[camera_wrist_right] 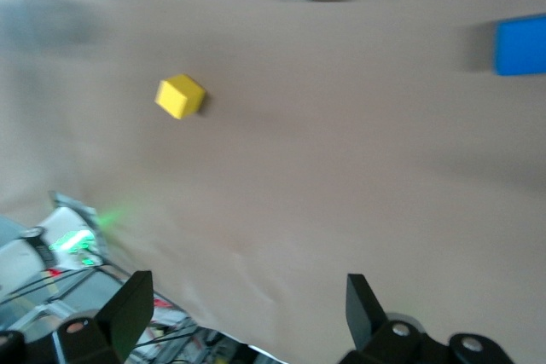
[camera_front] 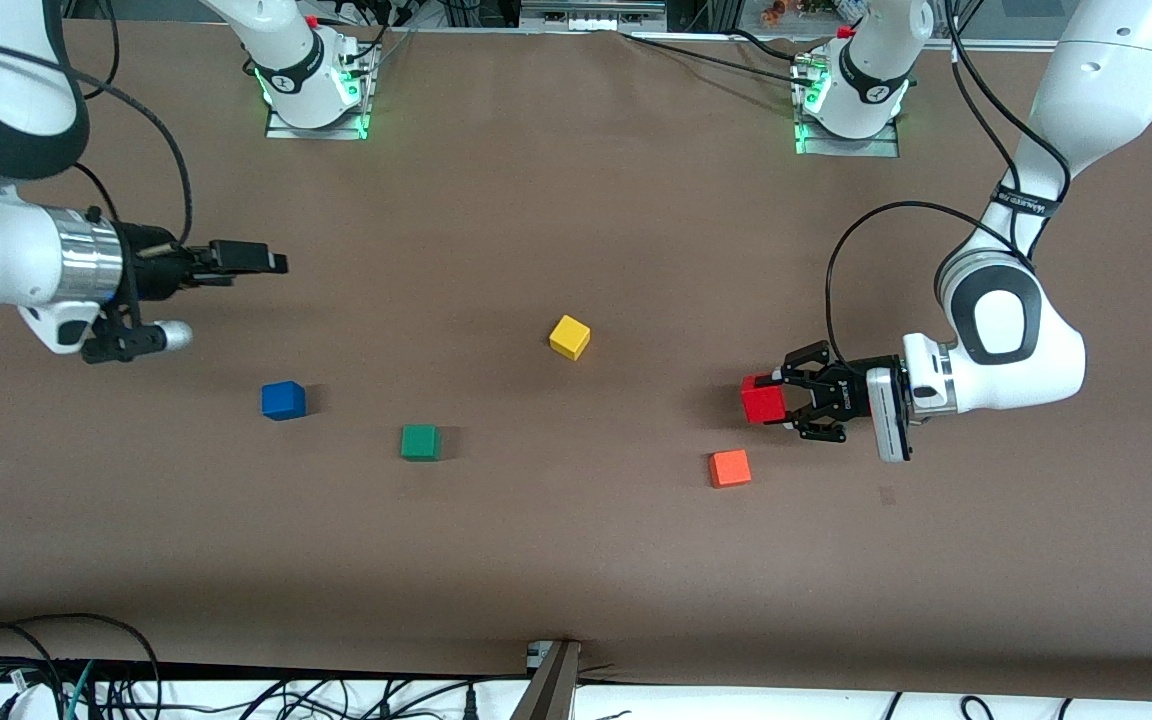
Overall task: Pass red block to right arm, stack on blue
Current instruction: 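Lift the red cube with the left gripper while the right gripper approaches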
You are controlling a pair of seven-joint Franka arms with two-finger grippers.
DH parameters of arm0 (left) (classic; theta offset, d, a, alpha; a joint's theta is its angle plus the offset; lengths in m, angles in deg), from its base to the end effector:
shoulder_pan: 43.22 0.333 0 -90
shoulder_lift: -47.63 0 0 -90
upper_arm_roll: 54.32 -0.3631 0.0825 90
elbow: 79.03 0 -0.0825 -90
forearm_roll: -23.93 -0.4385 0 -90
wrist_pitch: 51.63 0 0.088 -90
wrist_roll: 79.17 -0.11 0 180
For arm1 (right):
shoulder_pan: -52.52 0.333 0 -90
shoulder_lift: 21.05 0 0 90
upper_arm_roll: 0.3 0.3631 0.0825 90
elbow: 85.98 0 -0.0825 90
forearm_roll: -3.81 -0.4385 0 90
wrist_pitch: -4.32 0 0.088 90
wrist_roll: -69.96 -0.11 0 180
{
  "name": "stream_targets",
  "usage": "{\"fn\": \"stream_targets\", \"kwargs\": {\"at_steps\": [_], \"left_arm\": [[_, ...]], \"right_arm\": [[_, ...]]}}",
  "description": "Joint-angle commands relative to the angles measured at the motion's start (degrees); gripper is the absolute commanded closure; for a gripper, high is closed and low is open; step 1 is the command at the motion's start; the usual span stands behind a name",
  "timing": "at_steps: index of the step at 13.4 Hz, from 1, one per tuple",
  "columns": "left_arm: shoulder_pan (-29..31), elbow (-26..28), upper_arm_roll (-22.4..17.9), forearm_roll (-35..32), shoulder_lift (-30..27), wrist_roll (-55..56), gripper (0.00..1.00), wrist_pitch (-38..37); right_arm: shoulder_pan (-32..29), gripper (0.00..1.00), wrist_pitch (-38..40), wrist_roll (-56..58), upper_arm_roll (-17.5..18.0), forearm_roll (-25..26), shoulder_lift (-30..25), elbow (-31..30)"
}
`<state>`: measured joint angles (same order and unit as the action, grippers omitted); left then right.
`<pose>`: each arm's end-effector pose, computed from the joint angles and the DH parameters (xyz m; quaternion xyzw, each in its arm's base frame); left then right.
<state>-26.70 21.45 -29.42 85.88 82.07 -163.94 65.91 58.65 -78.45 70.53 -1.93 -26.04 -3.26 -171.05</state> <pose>0.7113 -0.1222 0.2708 0.7612 -0.3582 0.2250 0.4916 0.6767 0.1158 0.5179 -0.9522 -0.0294 0.1772 0.2471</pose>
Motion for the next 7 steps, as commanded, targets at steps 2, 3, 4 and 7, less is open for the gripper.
{"fn": "stream_targets", "kwargs": {"at_steps": [2,3,4,7], "left_arm": [[-2.26,-10.46,4.79,5.88,8.61,-14.49,0.80,-3.02],[-3.67,-10.66,4.89,8.95,8.63,-18.73,0.80,-2.93],[-5.07,-10.40,4.80,12.11,8.80,-21.90,0.80,-2.84],[-9.38,-10.40,4.80,21.78,9.68,-29.56,0.82,-2.58]], "right_arm": [[0.98,0.00,-1.08,-0.04,-0.21,-15.98,5.65,0.25],[1.07,0.00,-0.99,-0.12,-0.21,-20.55,7.41,0.25],[1.77,0.00,-1.08,-0.30,-0.12,-25.99,9.17,0.17],[5.01,0.00,-6.07,-0.48,-0.21,-33.24,12.60,0.08]]}}
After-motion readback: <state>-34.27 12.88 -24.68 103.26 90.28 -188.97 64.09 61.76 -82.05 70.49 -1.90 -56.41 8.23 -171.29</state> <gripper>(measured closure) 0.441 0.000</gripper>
